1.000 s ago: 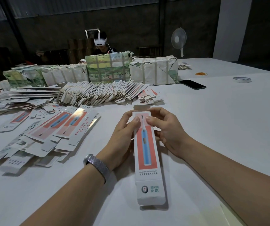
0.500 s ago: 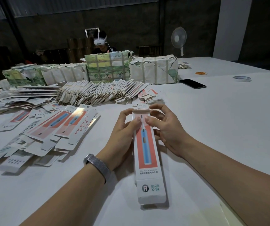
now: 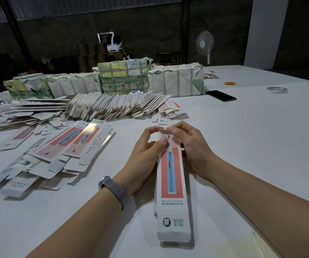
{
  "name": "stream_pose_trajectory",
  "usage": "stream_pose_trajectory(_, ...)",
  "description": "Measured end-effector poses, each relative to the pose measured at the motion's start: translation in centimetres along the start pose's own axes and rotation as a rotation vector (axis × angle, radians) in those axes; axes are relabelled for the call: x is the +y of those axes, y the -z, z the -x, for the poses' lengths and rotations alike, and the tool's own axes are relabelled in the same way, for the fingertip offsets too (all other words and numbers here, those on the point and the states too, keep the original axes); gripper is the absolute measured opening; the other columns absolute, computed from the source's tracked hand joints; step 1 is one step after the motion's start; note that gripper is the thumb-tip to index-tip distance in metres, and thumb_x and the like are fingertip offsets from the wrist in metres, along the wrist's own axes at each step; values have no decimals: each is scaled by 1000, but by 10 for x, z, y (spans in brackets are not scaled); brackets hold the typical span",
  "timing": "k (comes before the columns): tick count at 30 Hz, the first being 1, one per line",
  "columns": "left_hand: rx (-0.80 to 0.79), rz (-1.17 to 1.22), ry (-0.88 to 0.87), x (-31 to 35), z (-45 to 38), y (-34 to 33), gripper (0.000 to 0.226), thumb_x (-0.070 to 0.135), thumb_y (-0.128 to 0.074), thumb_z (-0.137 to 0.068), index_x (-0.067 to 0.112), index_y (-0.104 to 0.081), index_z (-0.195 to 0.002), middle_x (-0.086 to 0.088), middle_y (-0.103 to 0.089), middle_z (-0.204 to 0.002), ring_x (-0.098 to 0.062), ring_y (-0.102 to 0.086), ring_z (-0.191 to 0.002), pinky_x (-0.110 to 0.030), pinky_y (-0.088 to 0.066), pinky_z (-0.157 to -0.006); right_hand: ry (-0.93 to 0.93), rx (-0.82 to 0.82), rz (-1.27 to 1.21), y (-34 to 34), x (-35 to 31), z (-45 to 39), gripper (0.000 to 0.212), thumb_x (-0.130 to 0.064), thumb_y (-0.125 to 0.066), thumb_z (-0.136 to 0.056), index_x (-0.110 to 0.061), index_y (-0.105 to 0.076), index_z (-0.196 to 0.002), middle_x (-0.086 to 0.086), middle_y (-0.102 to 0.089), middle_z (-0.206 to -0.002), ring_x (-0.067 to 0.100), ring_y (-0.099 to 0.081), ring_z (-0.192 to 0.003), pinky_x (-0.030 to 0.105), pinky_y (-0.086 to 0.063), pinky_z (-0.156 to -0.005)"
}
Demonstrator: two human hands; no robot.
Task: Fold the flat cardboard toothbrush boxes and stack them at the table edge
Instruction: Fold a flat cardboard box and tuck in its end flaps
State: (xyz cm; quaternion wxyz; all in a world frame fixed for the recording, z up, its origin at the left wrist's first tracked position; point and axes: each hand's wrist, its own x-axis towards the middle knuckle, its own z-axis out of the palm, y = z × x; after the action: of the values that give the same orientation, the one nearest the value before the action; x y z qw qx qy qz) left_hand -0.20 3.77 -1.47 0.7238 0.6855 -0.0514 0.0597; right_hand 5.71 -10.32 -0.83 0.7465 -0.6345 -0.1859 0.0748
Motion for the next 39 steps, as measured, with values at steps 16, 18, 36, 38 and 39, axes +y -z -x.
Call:
stream_pose_trajectory(16, -20, -146, -2, 4, 4, -3, 19, 32, -59, -100, 37, -55, -119, -16, -74, -93, -22, -76, -72, -26, -60, -62, -10, 98, 193, 4, 2, -2, 16, -17, -62, -96, -12, -65, -82, 5, -69, -72, 23, -72, -63, 31, -62, -62)
stream_pose_trajectory(18, -27, -143, -6, 4, 4, -3, 20, 33, -58, -100, 38, -56, -120, -15, -74, -94, -21, -76, -73, -25, -59, -63, 3, 114, 195, 4, 3, -2, 16, -16, -62, -95, -12, -66, -81, 3, -69, -72, 22, -72, -64, 35, -61, -67)
stream_pose_trajectory(36, -57, -202, 3, 4, 2, 0, 31, 24, -49, -105, 39, -54, -132, 2, -77, -84, -12, -74, -70, -20, -57, -64, 30, 104, 46, 2, 5, -3, 32, -4, -63, -90, -20, -73, -64, 4, -68, -67, 19, -61, -63, 34, -54, -70)
stream_pose_trajectory(38, -53, -216, 2, 4, 2, 1, 29, 25, -48, -106, 42, -53, -129, 5, -78, -83, -11, -74, -70, -19, -56, -63, 31, 119, 51, 1, 4, -3, 33, -5, -62, -92, -20, -73, -64, 3, -68, -67, 20, -61, -65, 35, -54, -71)
stream_pose_trajectory(39, -51, -223, -1, 4, 2, 1, 29, 25, -48, -106, 42, -52, -130, 5, -78, -85, -11, -74, -71, -19, -57, -63, 29, 126, 51, 0, 3, -3, 34, -5, -62, -92, -20, -73, -64, 3, -68, -67, 20, -61, -65, 35, -53, -71)
